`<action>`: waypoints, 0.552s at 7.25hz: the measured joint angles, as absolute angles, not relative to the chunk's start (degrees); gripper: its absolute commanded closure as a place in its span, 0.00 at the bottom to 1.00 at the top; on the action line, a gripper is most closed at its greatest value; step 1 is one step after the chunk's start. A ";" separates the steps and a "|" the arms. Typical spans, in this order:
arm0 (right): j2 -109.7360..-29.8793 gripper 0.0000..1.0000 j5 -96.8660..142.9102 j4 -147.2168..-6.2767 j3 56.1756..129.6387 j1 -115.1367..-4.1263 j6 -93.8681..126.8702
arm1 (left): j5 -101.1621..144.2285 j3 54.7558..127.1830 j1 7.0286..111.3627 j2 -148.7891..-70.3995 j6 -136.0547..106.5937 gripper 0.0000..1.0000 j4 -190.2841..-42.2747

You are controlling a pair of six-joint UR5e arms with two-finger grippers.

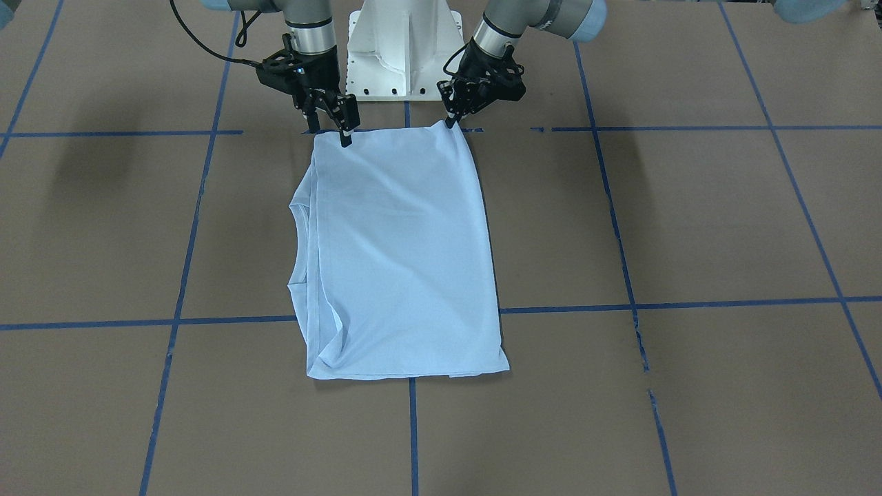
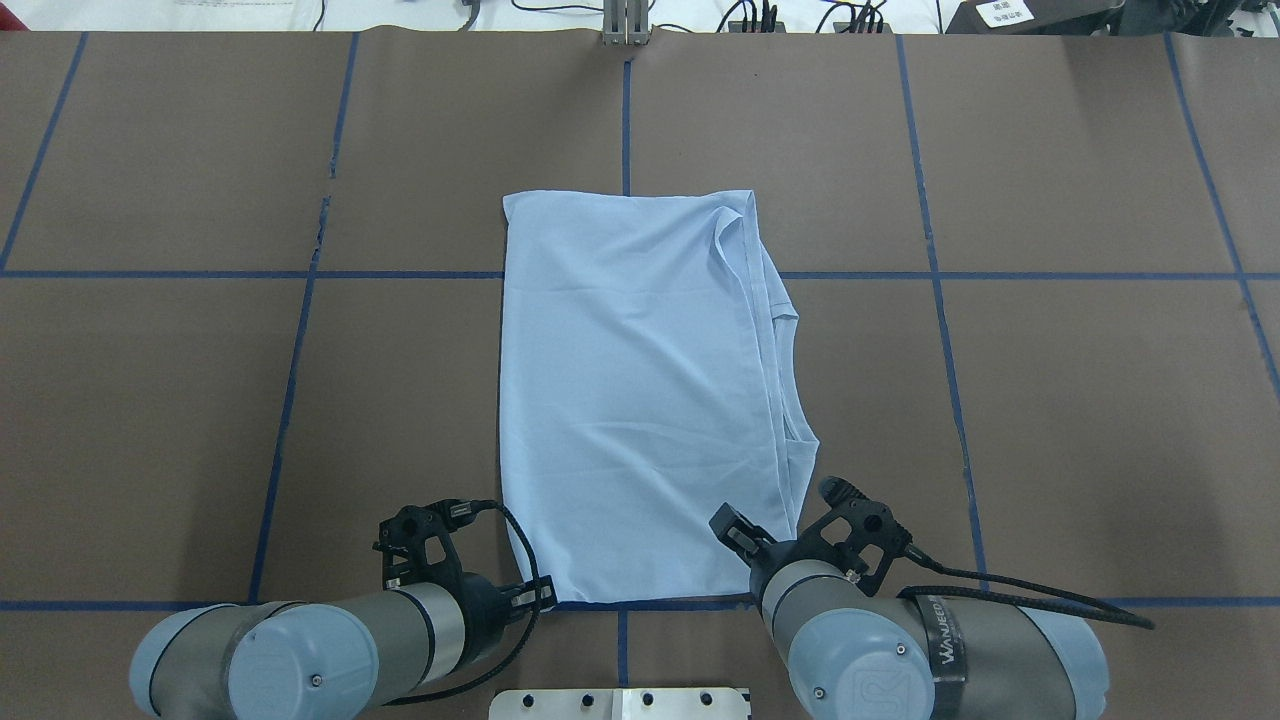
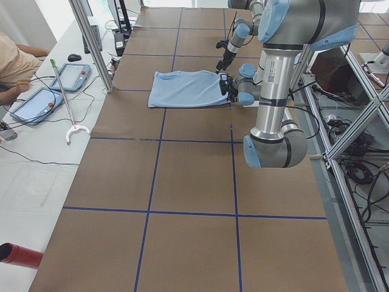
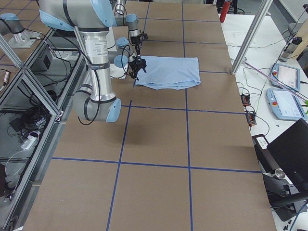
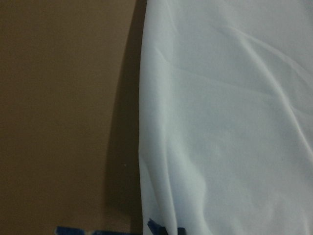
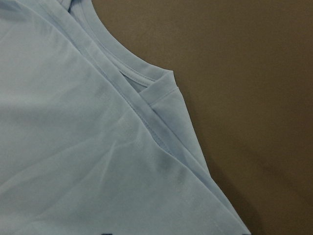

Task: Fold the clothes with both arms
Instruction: 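Grasp the near corners of the shirt with the left and right grippers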

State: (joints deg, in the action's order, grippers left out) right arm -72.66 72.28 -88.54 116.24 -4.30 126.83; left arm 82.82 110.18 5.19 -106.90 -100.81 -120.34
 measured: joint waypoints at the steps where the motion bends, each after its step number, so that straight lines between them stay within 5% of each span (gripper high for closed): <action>1: -72.52 0.08 72.33 -88.75 115.48 -3.87 127.18 | 82.80 110.20 5.21 -106.93 -100.81 1.00 -120.35; 4: -72.22 0.12 72.42 -88.84 113.78 -3.19 127.64 | 82.85 110.34 5.30 -106.96 -100.81 1.00 -120.41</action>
